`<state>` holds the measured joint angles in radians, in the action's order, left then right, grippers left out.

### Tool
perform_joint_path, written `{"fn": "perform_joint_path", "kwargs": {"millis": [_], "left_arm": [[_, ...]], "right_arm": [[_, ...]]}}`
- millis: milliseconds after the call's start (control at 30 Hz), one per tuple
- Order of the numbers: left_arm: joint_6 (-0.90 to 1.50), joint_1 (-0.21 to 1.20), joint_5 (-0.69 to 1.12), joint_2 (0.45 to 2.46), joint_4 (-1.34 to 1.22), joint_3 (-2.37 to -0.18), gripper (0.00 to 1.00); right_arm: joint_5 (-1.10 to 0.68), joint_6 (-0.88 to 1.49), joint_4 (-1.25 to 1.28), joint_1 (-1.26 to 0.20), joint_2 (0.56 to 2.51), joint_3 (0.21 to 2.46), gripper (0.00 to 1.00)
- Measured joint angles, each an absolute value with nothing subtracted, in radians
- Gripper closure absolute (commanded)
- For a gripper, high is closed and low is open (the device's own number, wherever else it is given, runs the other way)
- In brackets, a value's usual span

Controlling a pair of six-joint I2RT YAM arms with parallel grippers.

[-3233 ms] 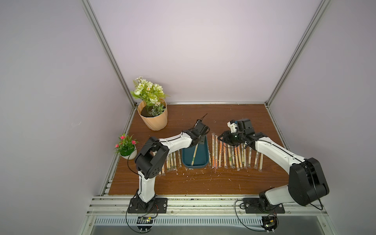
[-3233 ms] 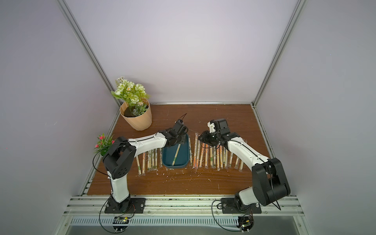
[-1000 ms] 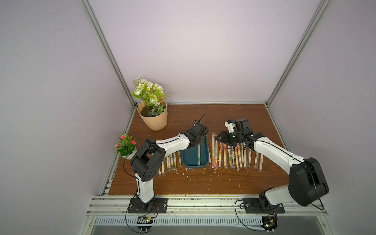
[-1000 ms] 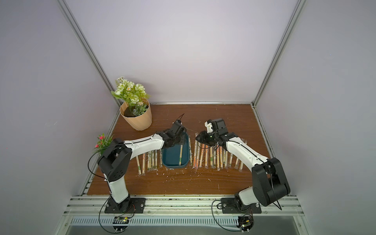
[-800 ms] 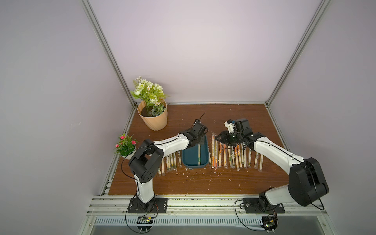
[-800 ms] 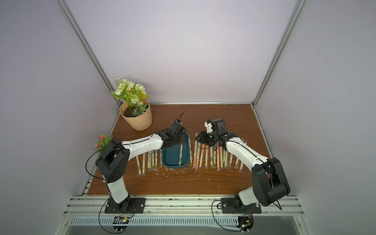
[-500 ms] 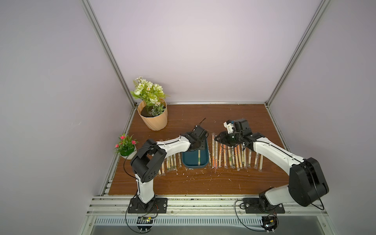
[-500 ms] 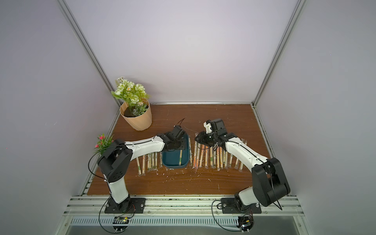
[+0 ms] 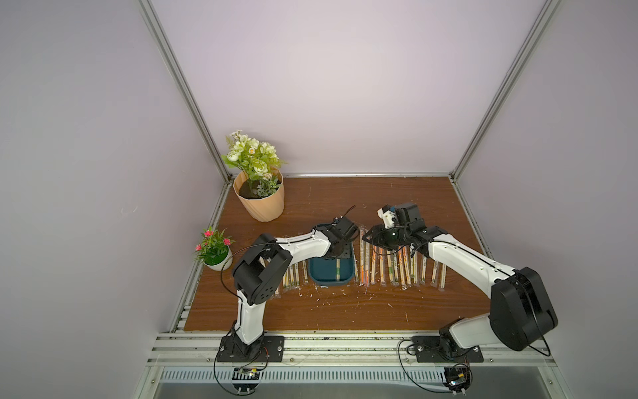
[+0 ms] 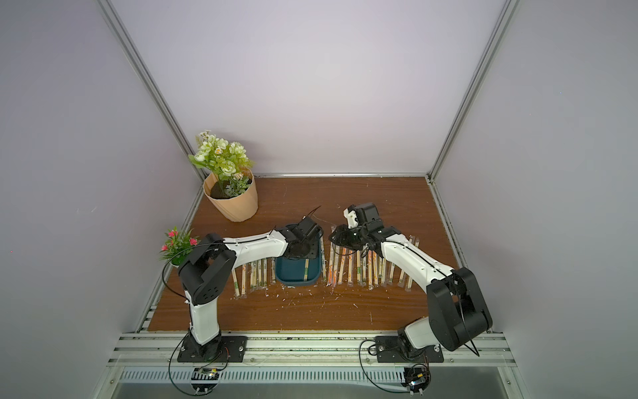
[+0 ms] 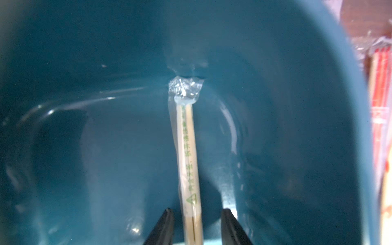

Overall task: Take the paired disposable chopsticks out of the storage box
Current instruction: Pick up the paired disposable chopsticks from the storage box.

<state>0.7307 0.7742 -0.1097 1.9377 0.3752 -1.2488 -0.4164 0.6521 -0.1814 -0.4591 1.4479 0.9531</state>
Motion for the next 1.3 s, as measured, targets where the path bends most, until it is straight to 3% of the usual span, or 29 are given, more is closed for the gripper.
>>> {"fn": "perform_joint_path", "kwargs": {"millis": [133, 900, 1300], "left_arm": [[0.734, 0.779, -0.115, 1.946, 0.387, -1.26, 0.76], [0.783, 0.781, 0.0, 1.914, 0.247, -1.19, 0.75], [0.825, 0.767, 0.082, 1.895, 0.156, -1.132, 0.99]], "right_arm": [[-0.416, 0.655, -0.176, -0.464, 1.448, 0.951, 0.54], [-0.37, 0.655, -0.166, -0.574, 1.578, 0.92, 0.55], [-0.368, 0.656, -0.133, -0.615, 1.611, 0.92, 0.56]]}}
